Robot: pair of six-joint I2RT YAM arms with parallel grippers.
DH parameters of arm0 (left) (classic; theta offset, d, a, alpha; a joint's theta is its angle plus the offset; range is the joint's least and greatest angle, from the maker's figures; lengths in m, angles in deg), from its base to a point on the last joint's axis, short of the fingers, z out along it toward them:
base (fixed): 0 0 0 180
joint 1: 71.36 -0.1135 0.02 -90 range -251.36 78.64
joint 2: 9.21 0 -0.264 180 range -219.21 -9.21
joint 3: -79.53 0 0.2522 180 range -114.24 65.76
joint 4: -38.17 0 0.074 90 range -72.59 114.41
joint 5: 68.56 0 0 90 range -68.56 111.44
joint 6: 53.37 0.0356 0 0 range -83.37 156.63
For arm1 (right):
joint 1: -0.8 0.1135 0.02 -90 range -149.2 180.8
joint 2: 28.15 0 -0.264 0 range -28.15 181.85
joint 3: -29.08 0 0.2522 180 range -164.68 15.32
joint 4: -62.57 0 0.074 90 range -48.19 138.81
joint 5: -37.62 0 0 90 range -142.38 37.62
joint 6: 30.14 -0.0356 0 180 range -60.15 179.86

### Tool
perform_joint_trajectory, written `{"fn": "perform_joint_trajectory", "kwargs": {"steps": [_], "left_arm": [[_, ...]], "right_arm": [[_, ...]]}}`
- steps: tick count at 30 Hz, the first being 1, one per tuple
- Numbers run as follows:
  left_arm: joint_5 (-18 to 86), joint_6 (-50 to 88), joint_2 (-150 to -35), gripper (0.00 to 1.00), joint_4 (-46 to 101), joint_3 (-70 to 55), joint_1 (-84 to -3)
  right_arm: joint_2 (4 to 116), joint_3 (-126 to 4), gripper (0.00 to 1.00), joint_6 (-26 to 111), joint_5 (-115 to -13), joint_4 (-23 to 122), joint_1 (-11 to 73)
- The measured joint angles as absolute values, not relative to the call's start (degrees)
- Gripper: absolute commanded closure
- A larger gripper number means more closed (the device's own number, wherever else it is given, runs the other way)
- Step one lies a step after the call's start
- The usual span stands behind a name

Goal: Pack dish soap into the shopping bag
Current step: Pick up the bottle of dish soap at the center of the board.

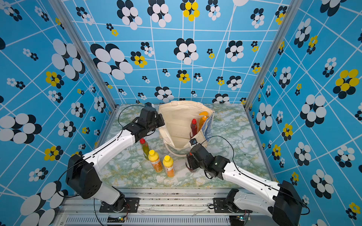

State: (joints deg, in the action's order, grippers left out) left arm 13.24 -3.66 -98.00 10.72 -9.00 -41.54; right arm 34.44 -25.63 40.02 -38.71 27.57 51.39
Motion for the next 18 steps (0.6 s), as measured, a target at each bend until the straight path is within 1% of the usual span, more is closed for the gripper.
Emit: {"fn": "perform_joint_trajectory", "kwargs": {"steps": [9,18], "left_arm": [[13.24,-3.66,-98.0,1.0,10.72,-9.0,-41.54],[13.24,-3.66,-98.0,1.0,10.7,-9.0,-41.54]], "right_arm": [[31.55,-19.16,0.29,44.63,-37.44,37.13,51.39],[31.42,-18.68,0.29,47.04,-36.53,42.37,51.39]]}}
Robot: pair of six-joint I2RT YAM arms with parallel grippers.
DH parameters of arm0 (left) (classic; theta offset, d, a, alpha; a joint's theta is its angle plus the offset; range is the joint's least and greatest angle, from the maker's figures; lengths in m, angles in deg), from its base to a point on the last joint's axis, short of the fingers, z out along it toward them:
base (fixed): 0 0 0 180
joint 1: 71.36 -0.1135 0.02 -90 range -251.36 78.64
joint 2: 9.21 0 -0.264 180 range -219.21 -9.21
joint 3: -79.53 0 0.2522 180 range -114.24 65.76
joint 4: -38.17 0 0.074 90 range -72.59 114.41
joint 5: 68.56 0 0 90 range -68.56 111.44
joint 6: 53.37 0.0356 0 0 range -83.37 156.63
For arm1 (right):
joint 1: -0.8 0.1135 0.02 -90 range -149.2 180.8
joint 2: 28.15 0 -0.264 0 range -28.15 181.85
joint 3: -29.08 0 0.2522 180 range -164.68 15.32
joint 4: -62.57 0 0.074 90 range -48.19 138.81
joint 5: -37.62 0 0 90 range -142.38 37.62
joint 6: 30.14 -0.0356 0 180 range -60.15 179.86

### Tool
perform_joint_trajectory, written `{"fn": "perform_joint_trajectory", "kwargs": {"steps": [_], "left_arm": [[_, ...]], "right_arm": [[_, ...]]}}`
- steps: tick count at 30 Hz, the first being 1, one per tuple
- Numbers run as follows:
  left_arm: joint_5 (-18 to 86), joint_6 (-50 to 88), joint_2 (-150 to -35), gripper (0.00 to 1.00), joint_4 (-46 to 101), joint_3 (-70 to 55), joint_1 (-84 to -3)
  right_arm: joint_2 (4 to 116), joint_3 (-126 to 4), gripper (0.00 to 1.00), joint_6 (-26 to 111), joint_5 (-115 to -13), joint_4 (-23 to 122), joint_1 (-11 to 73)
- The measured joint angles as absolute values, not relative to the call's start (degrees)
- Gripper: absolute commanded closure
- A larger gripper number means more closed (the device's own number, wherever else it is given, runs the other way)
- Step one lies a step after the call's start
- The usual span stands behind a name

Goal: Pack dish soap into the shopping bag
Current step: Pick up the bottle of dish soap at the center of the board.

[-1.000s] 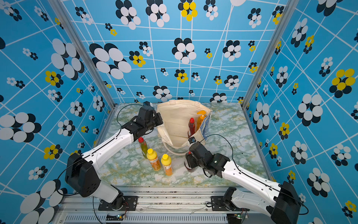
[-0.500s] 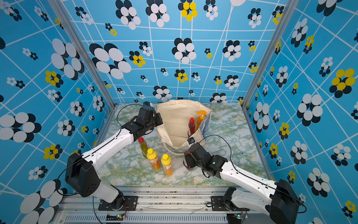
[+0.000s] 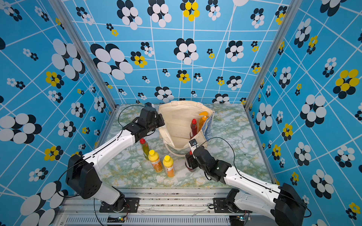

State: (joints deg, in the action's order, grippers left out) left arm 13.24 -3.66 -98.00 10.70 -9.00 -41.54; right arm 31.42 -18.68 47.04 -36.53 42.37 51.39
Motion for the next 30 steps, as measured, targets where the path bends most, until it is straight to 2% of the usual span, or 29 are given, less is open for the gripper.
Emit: {"fn": "perform_joint_trajectory", "kwargs": {"steps": [6,7,10,14,15,19,25,30], "left_arm": [[13.26,-3.66,-98.0,1.0,10.7,-9.0,-41.54],[13.26,-3.66,-98.0,1.0,10.7,-9.0,-41.54],[13.24,-3.66,-98.0,1.0,10.7,-9.0,-41.56],[13.26,-3.64,-98.0,1.0,10.7,-9.02,-41.54],[13.26,-3.62,-98.0,1.0,10.67,-9.08,-41.54],[13.26,-3.18,-98.0,1.0,10.59,-9.33,-41.54],[13.28,-2.76,-98.0,1.0,10.54,-9.33,-41.54],[13.52,-2.37,-98.0,1.0,10.67,-9.33,-41.56]], "right_arm": [[31.14,-17.94,0.36,47.45,-36.07,43.46,51.39],[31.14,-17.92,0.41,47.52,-36.09,43.46,51.39],[31.14,-17.92,0.64,48.0,-36.26,43.49,51.41],[31.14,-17.9,0.64,47.69,-36.07,43.42,51.39],[31.1,-17.9,0.67,47.76,-36.04,43.4,51.39],[30.55,-17.94,1.0,48.65,-35.89,42.31,51.39],[27.79,-21.11,1.0,50.29,-34.73,32.73,51.39],[25.65,-31.12,1.0,51.15,-32.77,22.24,51.39]]}}
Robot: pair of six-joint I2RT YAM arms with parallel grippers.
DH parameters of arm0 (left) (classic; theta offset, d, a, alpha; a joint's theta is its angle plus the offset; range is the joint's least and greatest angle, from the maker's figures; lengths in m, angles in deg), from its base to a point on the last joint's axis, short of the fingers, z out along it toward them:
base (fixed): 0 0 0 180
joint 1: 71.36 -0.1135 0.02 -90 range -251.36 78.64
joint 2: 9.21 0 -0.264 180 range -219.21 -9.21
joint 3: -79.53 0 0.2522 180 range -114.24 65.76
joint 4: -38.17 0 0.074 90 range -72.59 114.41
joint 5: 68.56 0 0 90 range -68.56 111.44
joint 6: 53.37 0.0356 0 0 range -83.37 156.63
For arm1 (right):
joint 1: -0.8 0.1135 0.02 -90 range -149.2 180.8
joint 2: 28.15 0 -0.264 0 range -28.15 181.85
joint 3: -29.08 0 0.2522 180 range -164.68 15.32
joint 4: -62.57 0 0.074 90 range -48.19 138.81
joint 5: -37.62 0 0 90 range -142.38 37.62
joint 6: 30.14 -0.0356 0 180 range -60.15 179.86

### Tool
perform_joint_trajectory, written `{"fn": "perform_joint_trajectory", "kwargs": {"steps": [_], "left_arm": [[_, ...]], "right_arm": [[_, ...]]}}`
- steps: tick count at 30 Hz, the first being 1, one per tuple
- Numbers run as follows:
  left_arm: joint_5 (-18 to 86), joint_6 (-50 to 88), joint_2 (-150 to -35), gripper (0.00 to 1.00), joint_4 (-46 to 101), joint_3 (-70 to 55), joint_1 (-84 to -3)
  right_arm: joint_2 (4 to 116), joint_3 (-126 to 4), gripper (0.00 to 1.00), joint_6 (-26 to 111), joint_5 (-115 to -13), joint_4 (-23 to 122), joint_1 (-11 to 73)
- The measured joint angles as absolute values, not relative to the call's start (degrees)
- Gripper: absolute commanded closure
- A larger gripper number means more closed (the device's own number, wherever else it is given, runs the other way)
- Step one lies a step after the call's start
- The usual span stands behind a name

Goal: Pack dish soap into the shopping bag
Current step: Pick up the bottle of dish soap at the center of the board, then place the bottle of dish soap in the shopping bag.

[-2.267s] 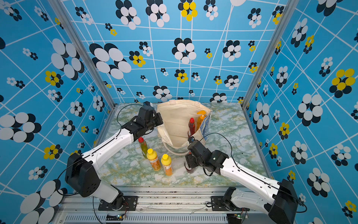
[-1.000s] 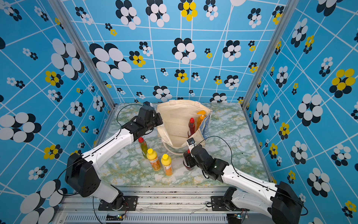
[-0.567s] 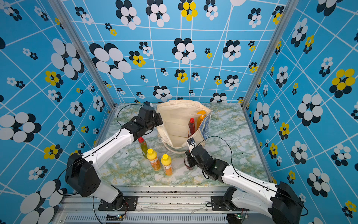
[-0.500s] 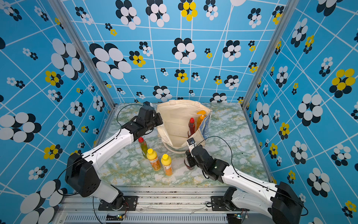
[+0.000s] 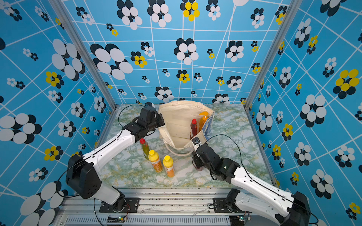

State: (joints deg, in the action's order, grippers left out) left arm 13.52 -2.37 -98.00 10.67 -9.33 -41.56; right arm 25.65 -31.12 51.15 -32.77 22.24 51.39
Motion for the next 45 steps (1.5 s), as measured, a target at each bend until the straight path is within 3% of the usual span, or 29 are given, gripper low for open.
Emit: {"fn": "perform_joint_trajectory", "kwargs": {"steps": [6,25,45], "left_arm": [[14.16,-1.71,-98.0,1.0,10.78,-9.33,-41.54],[16.28,-1.69,-98.0,1.0,12.66,-9.24,-41.32],[18.72,-1.74,-98.0,1.0,17.1,-6.64,-41.28]], "right_arm": [[28.21,-50.29,1.0,50.38,-30.69,14.42,51.39],[58.15,-96.97,1.0,48.48,-28.13,2.66,51.39],[74.9,-86.22,1.0,46.93,-18.65,17.21,47.54]]}}
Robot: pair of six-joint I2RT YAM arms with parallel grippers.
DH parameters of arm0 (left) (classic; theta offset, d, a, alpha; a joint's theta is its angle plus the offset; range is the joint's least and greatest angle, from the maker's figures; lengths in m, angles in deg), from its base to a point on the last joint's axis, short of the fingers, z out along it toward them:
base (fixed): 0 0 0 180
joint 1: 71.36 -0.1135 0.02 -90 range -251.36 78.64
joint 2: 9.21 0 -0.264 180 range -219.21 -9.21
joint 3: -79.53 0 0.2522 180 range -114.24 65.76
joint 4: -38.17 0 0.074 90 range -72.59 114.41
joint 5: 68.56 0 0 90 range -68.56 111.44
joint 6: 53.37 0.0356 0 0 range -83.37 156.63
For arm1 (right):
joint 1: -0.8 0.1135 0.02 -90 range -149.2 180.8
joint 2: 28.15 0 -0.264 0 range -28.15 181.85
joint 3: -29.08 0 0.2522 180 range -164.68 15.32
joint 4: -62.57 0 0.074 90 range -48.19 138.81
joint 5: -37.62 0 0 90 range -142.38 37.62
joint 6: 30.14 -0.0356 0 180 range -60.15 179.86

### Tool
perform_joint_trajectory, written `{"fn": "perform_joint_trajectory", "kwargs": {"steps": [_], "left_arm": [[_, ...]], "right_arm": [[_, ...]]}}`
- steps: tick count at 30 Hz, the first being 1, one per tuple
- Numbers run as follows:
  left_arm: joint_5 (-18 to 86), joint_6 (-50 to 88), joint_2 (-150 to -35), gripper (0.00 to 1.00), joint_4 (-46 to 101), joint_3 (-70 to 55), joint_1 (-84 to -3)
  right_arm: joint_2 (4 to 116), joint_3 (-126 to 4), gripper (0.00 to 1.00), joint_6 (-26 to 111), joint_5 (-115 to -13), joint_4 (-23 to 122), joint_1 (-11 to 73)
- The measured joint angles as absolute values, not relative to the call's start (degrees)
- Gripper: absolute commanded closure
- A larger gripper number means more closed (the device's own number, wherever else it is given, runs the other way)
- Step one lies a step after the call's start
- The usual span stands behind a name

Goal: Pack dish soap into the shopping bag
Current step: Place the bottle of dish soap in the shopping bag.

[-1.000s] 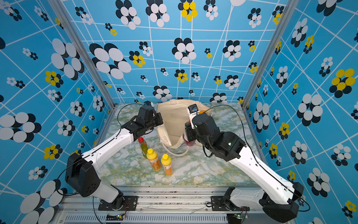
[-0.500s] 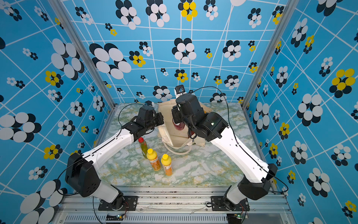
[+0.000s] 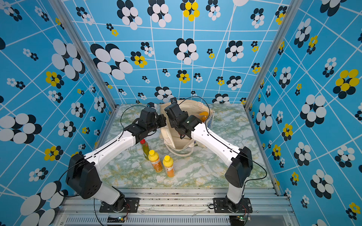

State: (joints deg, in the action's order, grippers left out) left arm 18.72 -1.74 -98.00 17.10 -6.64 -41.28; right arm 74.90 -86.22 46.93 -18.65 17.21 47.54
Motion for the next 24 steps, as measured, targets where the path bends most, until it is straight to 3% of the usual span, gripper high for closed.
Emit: {"fn": "perform_joint_trajectory", "kwargs": {"steps": [24], "left_arm": [[19.53,-2.83,-98.02,1.0,17.19,-6.62,-41.28]], "right_arm": [[85.74,-76.04,1.0,39.01,-14.56,32.86,41.29]]}}
